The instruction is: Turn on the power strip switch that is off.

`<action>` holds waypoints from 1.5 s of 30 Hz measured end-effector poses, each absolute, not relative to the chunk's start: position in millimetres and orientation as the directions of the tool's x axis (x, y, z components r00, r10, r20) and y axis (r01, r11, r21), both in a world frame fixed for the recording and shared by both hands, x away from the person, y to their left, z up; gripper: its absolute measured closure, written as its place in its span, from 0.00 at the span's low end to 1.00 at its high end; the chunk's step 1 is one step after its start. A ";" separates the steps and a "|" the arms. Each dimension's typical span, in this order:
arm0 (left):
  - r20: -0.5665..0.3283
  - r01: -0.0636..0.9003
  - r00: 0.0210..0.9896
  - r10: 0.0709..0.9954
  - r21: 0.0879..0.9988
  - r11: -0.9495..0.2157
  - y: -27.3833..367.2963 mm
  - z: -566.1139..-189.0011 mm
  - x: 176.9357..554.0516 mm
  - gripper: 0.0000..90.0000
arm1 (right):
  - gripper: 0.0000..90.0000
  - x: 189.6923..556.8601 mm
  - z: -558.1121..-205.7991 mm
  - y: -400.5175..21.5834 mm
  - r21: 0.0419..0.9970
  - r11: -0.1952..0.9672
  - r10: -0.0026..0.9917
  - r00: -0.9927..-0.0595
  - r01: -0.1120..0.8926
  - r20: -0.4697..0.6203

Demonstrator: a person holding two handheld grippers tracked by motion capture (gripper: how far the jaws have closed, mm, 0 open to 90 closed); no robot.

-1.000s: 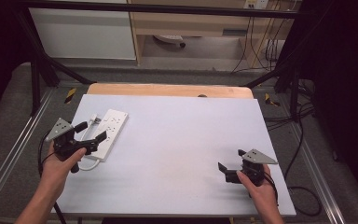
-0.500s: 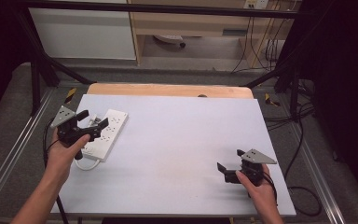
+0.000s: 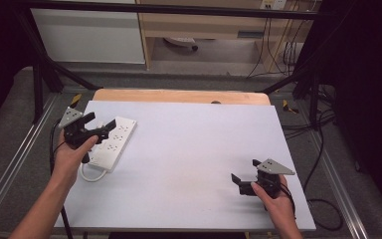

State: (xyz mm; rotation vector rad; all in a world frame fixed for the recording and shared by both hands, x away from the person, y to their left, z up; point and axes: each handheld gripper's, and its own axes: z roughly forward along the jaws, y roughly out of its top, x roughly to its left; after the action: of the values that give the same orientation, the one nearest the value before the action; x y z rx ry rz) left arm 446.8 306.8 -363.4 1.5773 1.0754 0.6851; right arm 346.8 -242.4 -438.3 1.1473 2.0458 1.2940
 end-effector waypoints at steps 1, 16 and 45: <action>-0.097 0.290 0.426 0.900 0.956 -0.035 307.1 -363.7 448.3 0.10 | 0.04 346.8 -438.2 -242.3 0.890 0.211 0.835 -0.547 0.404 0.051; -0.076 0.299 0.397 0.915 0.953 -0.050 310.6 -370.6 467.5 0.11 | 0.03 346.9 -436.7 -243.5 0.891 0.216 0.835 -0.549 0.399 0.043; -0.052 0.328 0.343 0.938 0.942 -0.068 314.6 -375.6 495.5 0.12 | 0.03 346.4 -435.1 -248.4 0.896 0.196 0.842 -0.536 0.397 0.053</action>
State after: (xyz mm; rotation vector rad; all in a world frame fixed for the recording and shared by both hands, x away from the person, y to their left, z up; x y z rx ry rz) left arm 495.5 314.6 -375.6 1.6065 1.1671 0.7635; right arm 346.4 -248.4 -435.1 1.1542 2.0228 1.3022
